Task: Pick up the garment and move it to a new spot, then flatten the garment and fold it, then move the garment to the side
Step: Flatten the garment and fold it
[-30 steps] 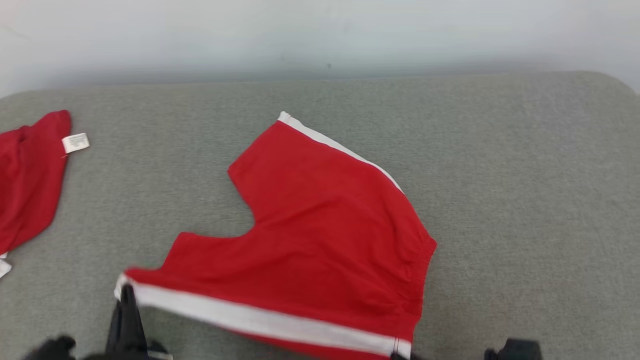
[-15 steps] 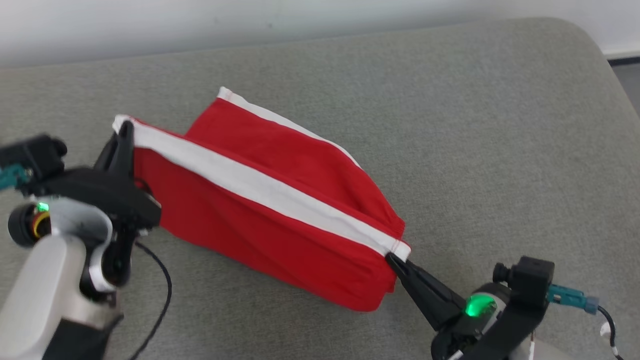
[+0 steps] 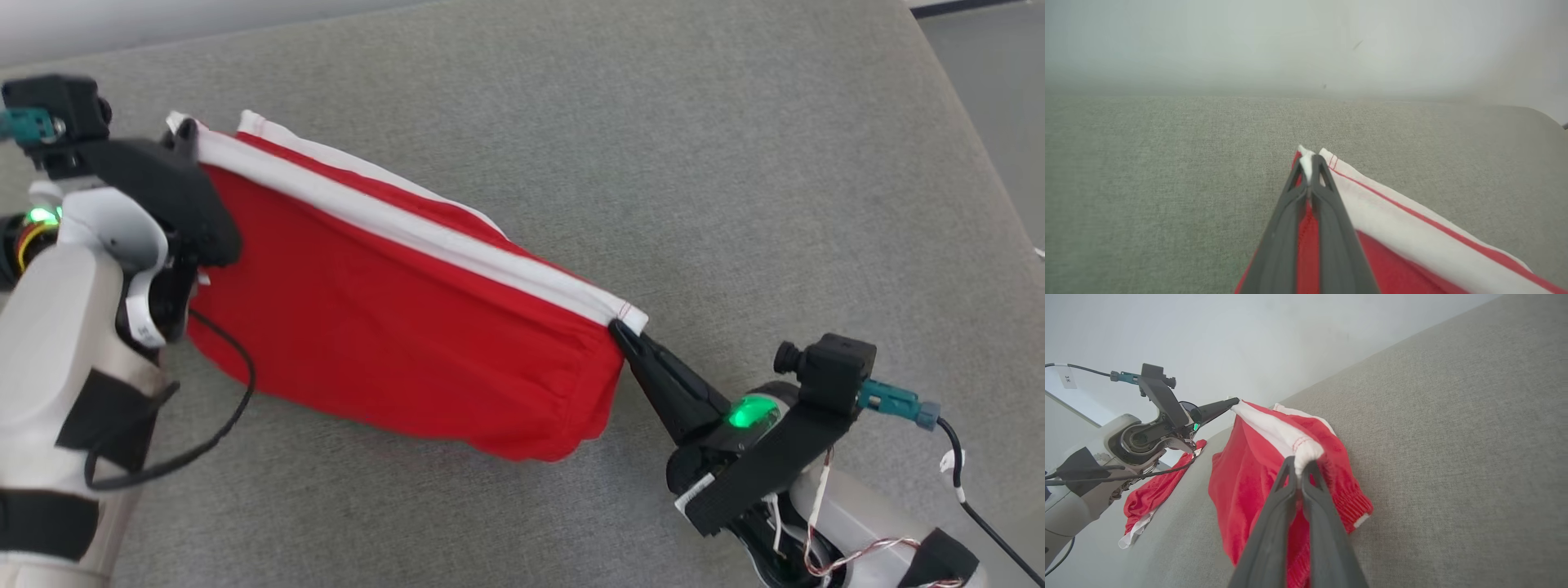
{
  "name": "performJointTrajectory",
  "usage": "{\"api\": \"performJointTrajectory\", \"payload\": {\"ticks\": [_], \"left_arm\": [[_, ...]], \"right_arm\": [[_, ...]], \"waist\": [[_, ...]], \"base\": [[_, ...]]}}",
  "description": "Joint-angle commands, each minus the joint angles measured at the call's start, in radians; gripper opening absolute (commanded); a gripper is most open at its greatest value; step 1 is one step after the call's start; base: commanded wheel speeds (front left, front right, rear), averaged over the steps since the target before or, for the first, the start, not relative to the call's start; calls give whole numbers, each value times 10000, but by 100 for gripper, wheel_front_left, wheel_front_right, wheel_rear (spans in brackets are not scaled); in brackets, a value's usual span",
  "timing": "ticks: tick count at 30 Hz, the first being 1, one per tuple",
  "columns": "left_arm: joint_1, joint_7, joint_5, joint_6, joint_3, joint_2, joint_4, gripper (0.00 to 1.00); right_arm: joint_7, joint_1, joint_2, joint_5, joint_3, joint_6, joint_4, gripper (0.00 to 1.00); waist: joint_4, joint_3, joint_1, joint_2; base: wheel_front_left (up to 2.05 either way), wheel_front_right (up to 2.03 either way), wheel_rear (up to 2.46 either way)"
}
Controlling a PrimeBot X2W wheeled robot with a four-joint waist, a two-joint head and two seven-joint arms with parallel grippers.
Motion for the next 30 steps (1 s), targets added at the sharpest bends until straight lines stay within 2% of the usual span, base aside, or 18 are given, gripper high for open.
{"api": "performJointTrajectory", "payload": {"ticks": [1, 10, 18, 19, 20, 21, 22, 23, 30], "left_arm": [[-355, -119, 96, -112, -80, -112, 340, 0], [-1303, -523, 307, -523, -415, -422, 2172, 0], [-1688, -1355, 351, -1275, -649, -698, 3147, 0], [-1716, -1489, 392, -1340, -685, -717, 3259, 28], [-1751, -1639, 386, -1393, -674, -732, 3371, 80], [-1734, -1741, 366, -1406, -677, -749, 3514, 100], [-1701, -1809, 389, -1497, -730, -769, 3656, 100], [-1707, -1913, 399, -1560, -773, -805, 3752, 100], [-1395, -2893, 83, -1936, -794, -986, 4318, 100]], "right_arm": [[-7, -101, 98, -114, -39, 14, 170, 0], [-9, -481, 611, -464, 84, 14, 929, 0], [-7, -641, 1188, -1119, 11, 14, 1691, 0], [-7, -656, 1249, -1150, 12, 14, 1752, 0], [-7, -664, 1306, -1166, 39, 14, 1806, 4], [-7, -668, 1342, -1169, 115, 14, 1872, 42], [-9, -689, 1380, -1162, 139, 14, 1923, 82], [-7, -686, 1402, -1102, 141, 14, 1979, 100], [-7, -132, 944, -971, -158, 14, 2002, 100]], "waist": [[-161, 132, -2, -2], [-394, 247, -2, -2], [-484, 298, -2, -2], [-496, 286, -2, -2], [-501, 276, -2, -2], [-502, 245, -2, -2], [-507, 209, -2, -2], [-502, 174, -2, -2], [-288, -595, -2, -2]], "base": [[0, 0, 0], [0, 0, 0], [0, 0, 0], [0, 0, 0], [0, 0, 0], [0, 0, 0], [0, 0, 0], [0, 0, 0], [0, 0, 0]]}}
